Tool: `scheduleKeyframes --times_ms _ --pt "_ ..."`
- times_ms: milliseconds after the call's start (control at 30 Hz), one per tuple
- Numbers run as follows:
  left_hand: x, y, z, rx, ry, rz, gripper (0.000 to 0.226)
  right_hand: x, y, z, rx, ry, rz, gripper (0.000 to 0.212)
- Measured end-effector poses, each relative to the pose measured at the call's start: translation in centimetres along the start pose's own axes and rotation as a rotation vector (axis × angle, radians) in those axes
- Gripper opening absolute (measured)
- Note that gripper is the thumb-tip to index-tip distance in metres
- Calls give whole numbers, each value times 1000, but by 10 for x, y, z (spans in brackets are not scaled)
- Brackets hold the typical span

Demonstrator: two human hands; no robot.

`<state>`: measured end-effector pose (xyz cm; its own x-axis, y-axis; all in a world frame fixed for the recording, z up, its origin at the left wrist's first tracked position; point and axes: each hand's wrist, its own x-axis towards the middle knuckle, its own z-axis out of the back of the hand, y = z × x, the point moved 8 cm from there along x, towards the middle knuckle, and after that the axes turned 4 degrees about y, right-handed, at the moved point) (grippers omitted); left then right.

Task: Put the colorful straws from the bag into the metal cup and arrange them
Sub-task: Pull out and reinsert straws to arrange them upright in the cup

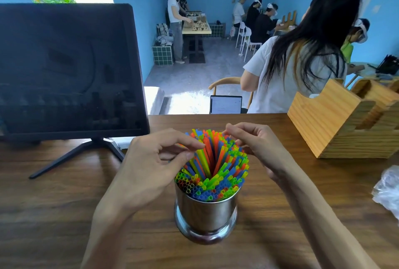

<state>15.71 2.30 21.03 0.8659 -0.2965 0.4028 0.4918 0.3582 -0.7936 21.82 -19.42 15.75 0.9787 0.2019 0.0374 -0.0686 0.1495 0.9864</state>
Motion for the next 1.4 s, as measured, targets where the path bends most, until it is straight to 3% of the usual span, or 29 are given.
scheduleKeyframes --times_ms 133,233,400,600,833,1000,1200,1267,1400 --pt "0 -4 6 -40 -66 -27 21 15 -2 -6 -74 48 -49 24" --pt "3 -1 19 -40 -219 -43 14 22 -3 -6 -63 70 -81 27" --pt "15 37 28 -193 -371 199 13 37 0 -15 -33 104 -97 29" --pt "35 56 7 -29 -106 389 5 42 2 -31 -43 221 -131 24" --pt "45 54 3 76 -81 408 12 43 5 -25 -140 192 -113 21" --pt "55 33 14 -2 -184 280 5 39 25 -23 -182 123 36 22" --pt "55 -51 51 -158 -516 -248 8 20 67 -48 -164 276 331 22" --pt "46 -67 63 -208 -620 -370 7 14 79 -45 -118 260 413 21" --pt "34 -60 71 -233 -661 -368 7 4 94 -4 131 106 494 12"
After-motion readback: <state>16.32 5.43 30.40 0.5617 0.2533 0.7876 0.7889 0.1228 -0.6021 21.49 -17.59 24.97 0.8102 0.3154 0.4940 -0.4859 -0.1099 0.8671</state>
